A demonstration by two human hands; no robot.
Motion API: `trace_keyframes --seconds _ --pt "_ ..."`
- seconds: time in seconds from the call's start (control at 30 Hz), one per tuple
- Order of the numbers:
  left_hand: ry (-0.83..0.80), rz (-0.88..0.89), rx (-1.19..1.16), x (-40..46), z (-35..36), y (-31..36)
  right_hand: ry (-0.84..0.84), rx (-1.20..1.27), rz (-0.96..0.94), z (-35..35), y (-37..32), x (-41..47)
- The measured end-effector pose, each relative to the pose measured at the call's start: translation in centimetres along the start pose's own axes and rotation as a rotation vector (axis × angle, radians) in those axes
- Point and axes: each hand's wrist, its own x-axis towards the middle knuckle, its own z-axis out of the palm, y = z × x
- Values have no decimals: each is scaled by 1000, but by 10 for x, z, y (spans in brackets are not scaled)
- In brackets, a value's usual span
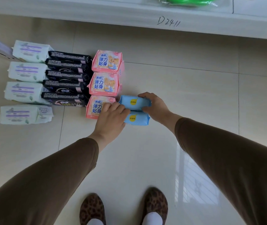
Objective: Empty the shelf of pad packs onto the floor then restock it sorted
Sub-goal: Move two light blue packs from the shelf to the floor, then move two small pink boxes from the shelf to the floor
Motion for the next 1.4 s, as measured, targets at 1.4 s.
trace_keyframes --seconds 1.4 --pt "-77 -104 -159 -58 -465 -21 178 -683 -356 -187 -328 -290"
